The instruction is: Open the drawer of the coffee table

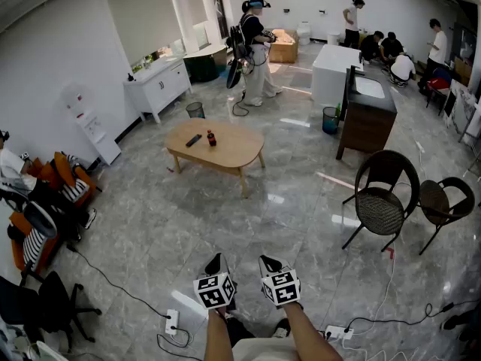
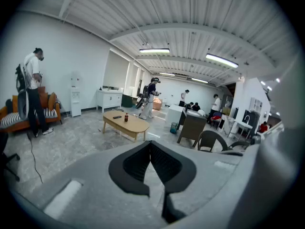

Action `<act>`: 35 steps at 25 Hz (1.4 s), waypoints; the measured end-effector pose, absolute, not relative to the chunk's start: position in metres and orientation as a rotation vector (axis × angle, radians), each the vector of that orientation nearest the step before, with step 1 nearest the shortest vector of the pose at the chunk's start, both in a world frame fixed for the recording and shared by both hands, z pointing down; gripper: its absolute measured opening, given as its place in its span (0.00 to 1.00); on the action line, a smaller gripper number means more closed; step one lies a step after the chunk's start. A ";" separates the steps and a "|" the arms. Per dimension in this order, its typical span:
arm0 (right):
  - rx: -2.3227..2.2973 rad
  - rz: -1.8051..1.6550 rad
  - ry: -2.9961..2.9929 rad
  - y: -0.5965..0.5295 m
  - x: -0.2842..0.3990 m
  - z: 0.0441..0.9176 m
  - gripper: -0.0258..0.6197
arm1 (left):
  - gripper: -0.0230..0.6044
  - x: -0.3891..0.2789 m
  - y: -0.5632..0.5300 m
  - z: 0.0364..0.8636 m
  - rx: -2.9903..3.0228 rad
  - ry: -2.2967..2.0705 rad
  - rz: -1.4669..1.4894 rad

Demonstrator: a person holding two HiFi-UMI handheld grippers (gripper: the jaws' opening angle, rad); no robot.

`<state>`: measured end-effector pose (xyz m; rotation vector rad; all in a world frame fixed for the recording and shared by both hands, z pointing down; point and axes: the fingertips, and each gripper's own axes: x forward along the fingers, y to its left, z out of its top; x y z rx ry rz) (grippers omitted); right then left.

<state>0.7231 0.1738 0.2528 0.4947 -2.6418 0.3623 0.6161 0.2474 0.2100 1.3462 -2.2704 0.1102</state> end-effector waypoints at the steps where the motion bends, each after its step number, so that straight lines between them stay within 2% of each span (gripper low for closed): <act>1: 0.500 0.344 -2.651 0.167 0.714 0.248 0.06 | 0.05 0.612 0.238 0.207 1.369 -2.275 0.124; 12: 0.464 0.285 -2.630 0.148 0.650 0.240 0.06 | 0.05 0.567 0.230 0.217 1.365 -2.274 0.147; 21: 0.487 0.233 -2.617 0.138 0.570 0.229 0.06 | 0.05 0.500 0.223 0.208 1.442 -2.238 0.173; 29: 0.516 0.282 -2.644 0.121 0.510 0.216 0.06 | 0.05 0.431 0.208 0.200 1.489 -2.210 0.132; 35: 0.478 0.480 -2.711 0.118 0.466 0.208 0.06 | 0.05 0.387 0.199 0.198 1.549 -2.187 0.143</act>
